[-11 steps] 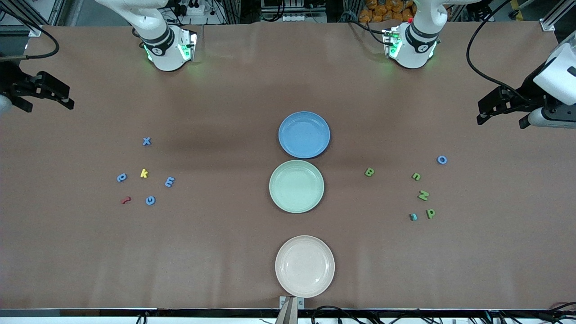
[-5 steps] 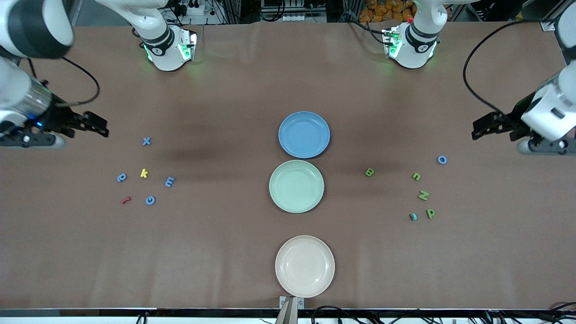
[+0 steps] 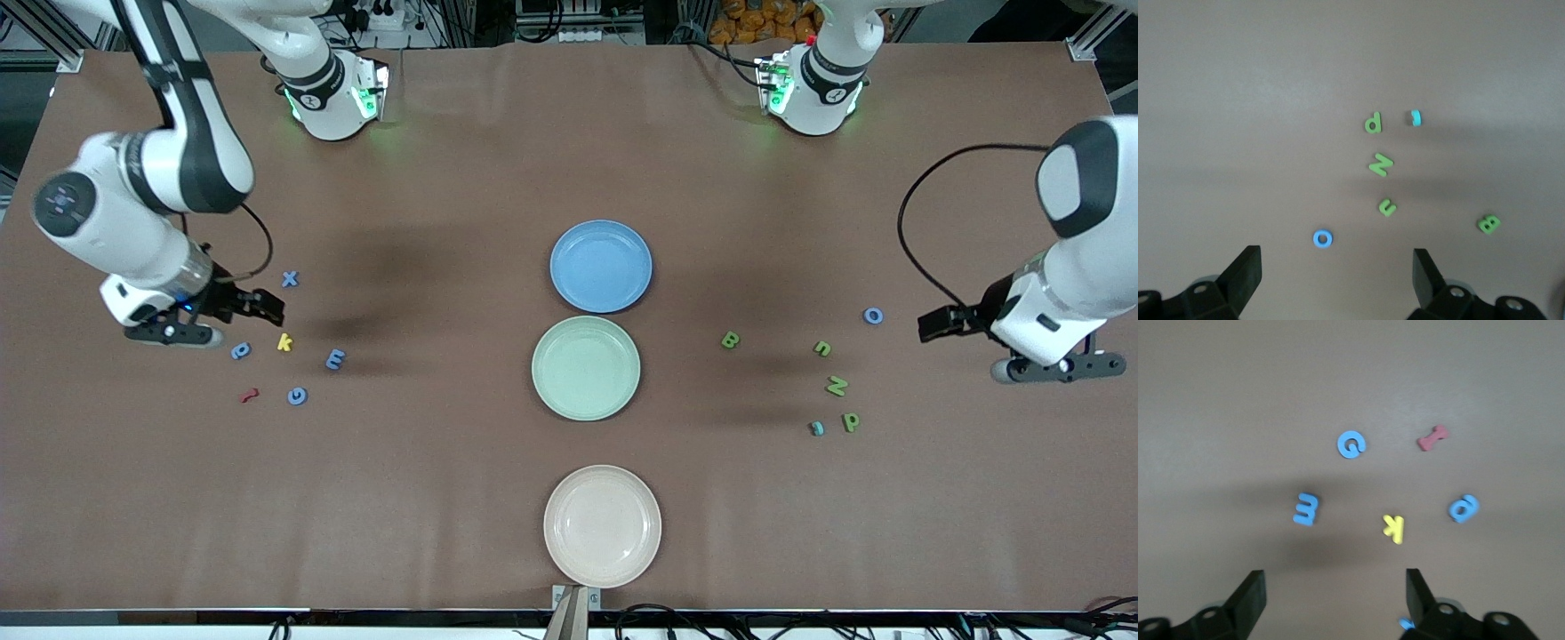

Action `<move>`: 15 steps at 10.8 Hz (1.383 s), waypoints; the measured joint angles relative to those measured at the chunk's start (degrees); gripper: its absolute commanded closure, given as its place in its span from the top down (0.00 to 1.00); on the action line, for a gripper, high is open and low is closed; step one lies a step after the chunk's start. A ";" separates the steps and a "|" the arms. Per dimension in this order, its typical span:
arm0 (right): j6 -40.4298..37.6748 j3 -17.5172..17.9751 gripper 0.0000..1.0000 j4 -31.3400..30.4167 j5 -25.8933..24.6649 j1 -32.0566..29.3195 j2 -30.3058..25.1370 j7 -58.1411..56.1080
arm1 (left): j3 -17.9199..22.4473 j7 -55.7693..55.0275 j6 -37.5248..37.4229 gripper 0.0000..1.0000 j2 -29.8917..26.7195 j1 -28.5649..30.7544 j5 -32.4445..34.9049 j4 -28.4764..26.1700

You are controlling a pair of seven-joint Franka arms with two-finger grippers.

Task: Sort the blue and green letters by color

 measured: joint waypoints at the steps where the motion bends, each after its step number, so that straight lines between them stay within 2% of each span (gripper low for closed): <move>1: 2.96 0.13 0.79 -0.03 -0.04 0.78 2.71 2.27 | 0.00 -0.08 2.78 1.00 2.13 0.26 0.02 -0.09; 4: 9.85 0.24 0.74 0.06 -0.04 1.14 8.34 4.37 | -0.01 -0.13 10.38 1.00 8.50 0.55 0.03 -0.13; 7: 16.70 -0.07 0.73 0.55 -0.03 1.12 14.92 6.21 | 0.01 -3.03 17.11 1.00 15.21 0.78 0.04 -0.07; 10: 17.21 0.05 0.72 3.82 -0.07 2.51 19.33 12.17 | 0.20 -6.00 21.17 1.00 21.08 1.19 0.04 0.84; 15: 16.98 0.05 0.61 4.50 -0.07 2.89 21.83 17.18 | 0.18 -12.21 21.52 1.00 24.91 0.28 0.31 3.59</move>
